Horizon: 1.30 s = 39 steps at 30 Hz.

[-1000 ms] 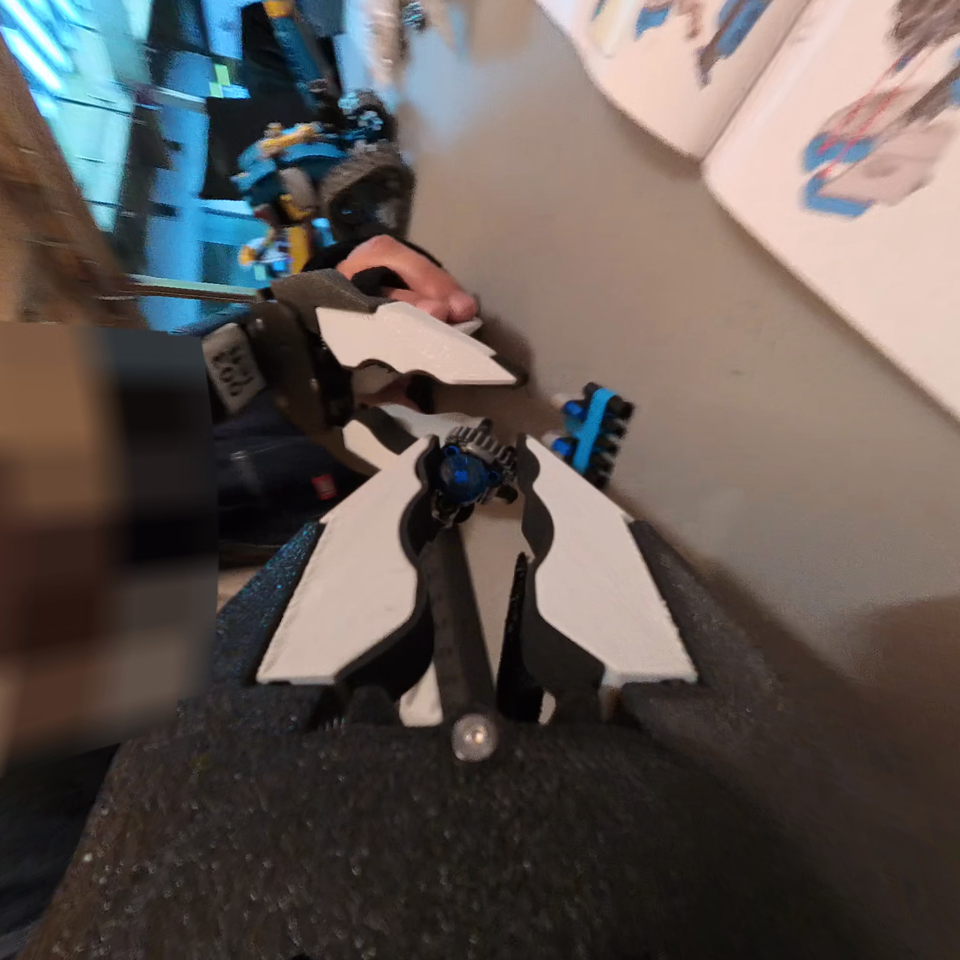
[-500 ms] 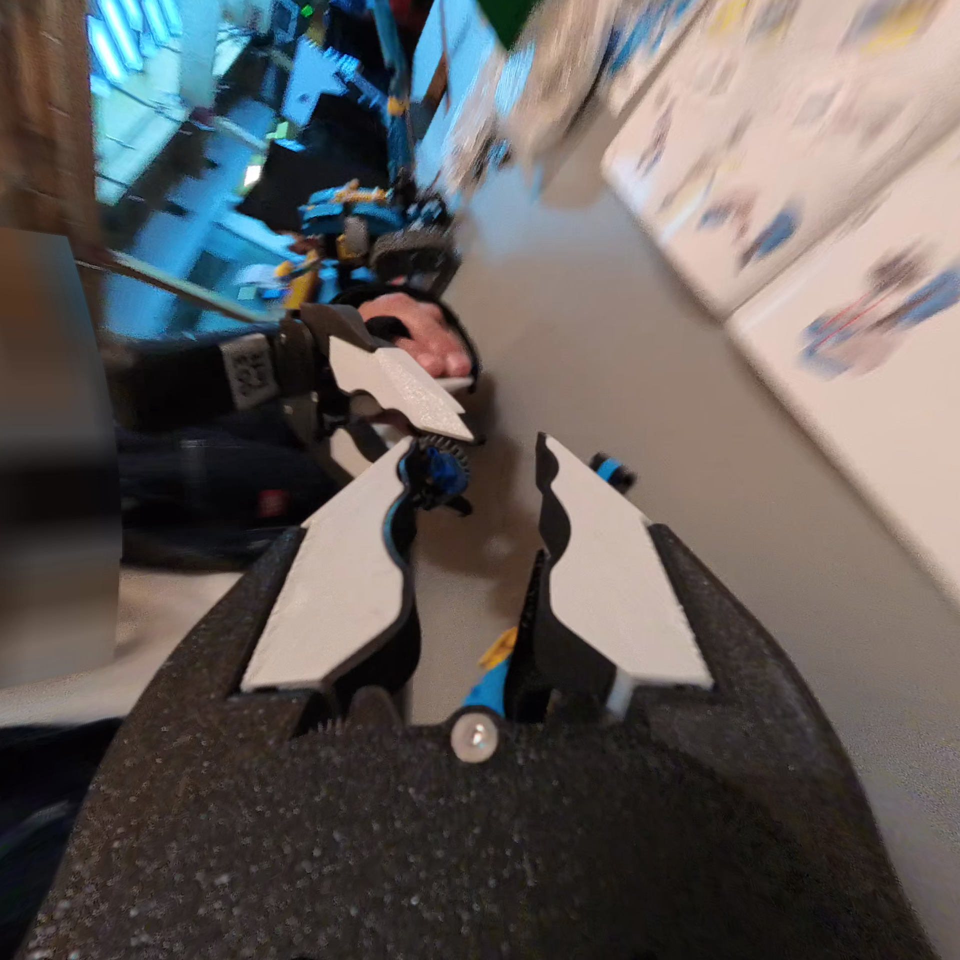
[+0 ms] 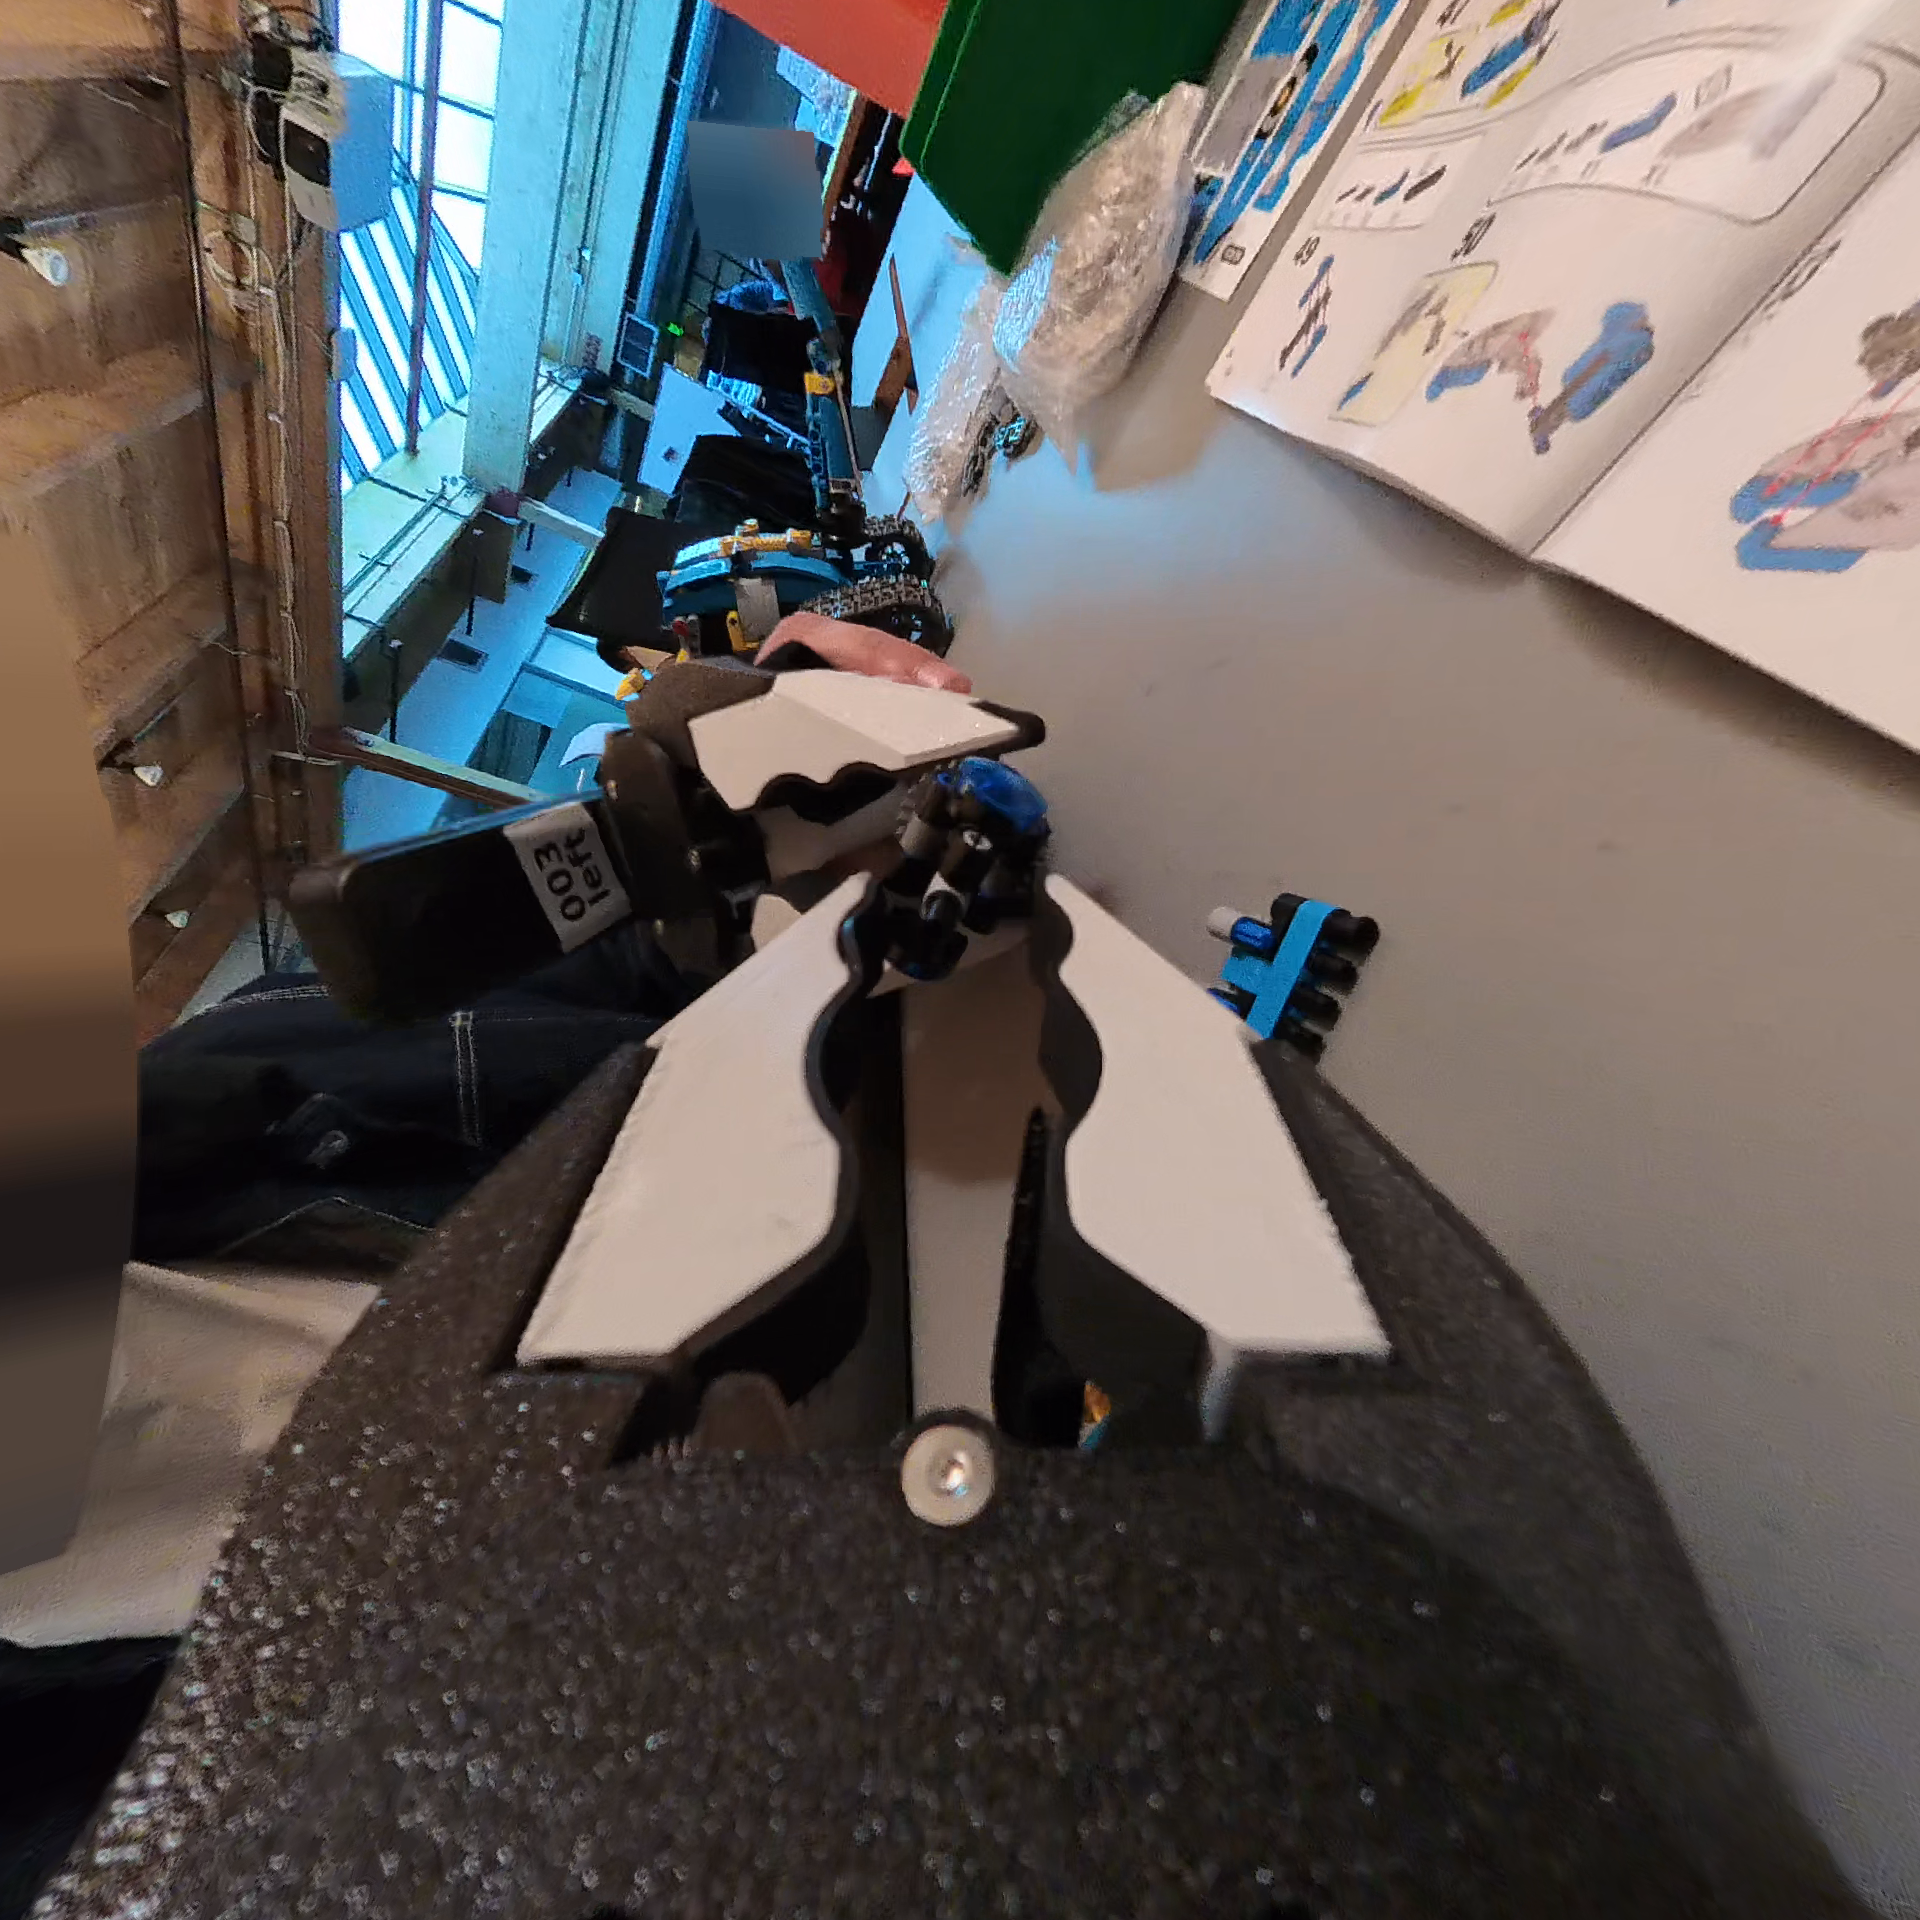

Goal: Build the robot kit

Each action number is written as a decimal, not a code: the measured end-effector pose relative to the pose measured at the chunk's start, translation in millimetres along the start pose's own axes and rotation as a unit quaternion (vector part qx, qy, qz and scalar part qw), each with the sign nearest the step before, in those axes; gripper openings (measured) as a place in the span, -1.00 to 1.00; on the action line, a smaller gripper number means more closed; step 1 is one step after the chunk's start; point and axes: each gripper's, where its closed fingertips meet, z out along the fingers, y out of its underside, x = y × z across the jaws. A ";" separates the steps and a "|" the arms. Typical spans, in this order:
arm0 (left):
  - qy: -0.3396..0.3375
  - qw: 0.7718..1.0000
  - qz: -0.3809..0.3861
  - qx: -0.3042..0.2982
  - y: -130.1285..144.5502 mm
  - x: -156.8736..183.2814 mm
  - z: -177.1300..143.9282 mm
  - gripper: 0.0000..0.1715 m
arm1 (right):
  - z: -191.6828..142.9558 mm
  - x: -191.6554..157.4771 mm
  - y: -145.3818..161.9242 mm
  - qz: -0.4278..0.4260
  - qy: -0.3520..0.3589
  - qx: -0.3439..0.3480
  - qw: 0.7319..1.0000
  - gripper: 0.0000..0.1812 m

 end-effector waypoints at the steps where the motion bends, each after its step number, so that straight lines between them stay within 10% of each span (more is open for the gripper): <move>1: 0.004 1.000 -0.002 -0.002 0.7 1.0 0.5 -0.66 | -0.1 0.9 1.0 0.002 0.003 -0.003 1.000 -0.72; 9: 0.163 0.975 -0.153 -0.005 6.8 28.8 2.3 -0.66 | -0.1 6.4 17.7 -0.189 0.101 -0.085 0.973 -0.72; 23: 0.119 0.988 -0.094 -0.015 12.0 26.4 4.9 -0.71 | -14.3 19.5 20.3 -0.092 0.132 -0.109 0.981 -0.73; 31: 0.229 0.946 -0.214 -0.082 40.4 36.5 2.4 -0.34 | -52.7 61.5 26.1 -0.305 0.287 -0.330 0.846 -0.73; 39: 0.257 0.939 -0.195 -0.119 45.9 48.3 15.7 -0.53 | -48.4 75.1 26.2 -0.330 0.272 -0.468 0.773 -0.73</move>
